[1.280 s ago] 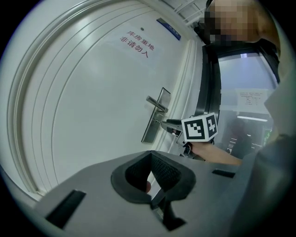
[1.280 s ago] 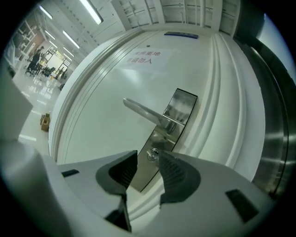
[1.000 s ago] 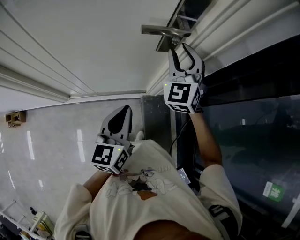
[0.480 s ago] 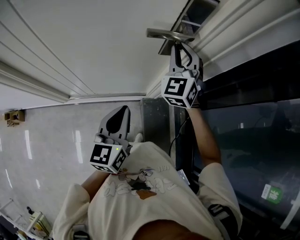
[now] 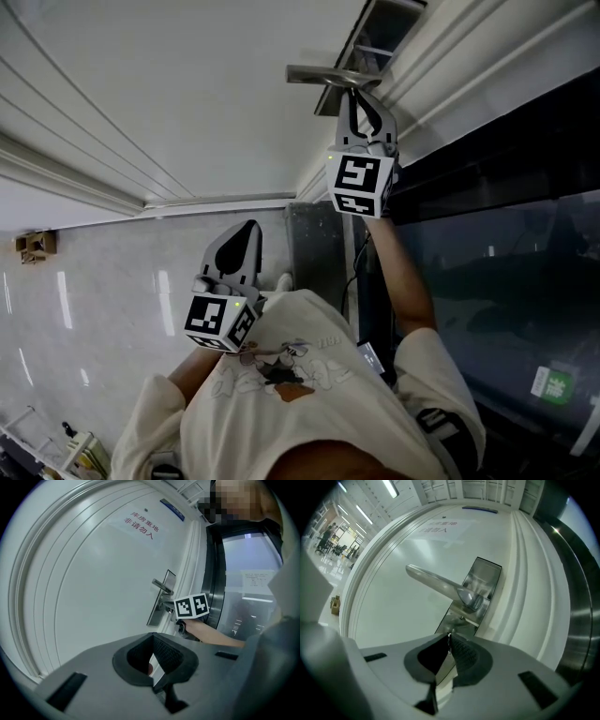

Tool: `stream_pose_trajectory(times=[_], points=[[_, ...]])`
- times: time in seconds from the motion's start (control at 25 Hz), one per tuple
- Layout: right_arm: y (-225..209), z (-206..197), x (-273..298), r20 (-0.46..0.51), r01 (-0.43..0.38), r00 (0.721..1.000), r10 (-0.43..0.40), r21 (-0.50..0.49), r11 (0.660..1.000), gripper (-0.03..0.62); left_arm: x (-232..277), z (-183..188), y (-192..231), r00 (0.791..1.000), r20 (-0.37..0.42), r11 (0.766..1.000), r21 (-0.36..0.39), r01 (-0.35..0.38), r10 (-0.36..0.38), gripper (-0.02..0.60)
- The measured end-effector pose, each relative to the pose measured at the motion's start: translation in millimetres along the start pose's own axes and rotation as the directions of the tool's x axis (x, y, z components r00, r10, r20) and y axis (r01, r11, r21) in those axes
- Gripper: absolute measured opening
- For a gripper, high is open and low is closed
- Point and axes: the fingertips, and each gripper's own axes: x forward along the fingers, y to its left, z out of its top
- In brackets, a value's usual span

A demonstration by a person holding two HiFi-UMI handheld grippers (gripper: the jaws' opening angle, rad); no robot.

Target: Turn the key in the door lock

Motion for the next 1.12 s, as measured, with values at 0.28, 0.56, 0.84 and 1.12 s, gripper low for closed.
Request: stream_pose_trajectory(times=[0.28,0.56,0.84,1.12], points=[[-3,0,0,0.02,-0.003,1.0,0.0,0.182,0.983,0.024,-6,-3,-1,1.0,-0.003,1.0,0.006,-0.015,0.015,0.006],[-9,-7,-2,0.031,0.01,0.999,-0.023,0.379,0.925,0.023,-14,-6,-6,0.999,-0.003,0.999,0.014,-0.034,0.034,0.006],[-11,-7,-1,0.05,0.01,0.998,-0.039,0.49,0.872,0.021,-22,-8,-4,0.998,-0.008,0.998,0.024,-0.066,0.067,0.006],[-12,-12,1,0.067,-0.039,0.998,-0.018,0.757,0.653,0.021,-25,-11,-10,0.998,-0.015,0.998,0.033,-0.059,0.06,0.006]])
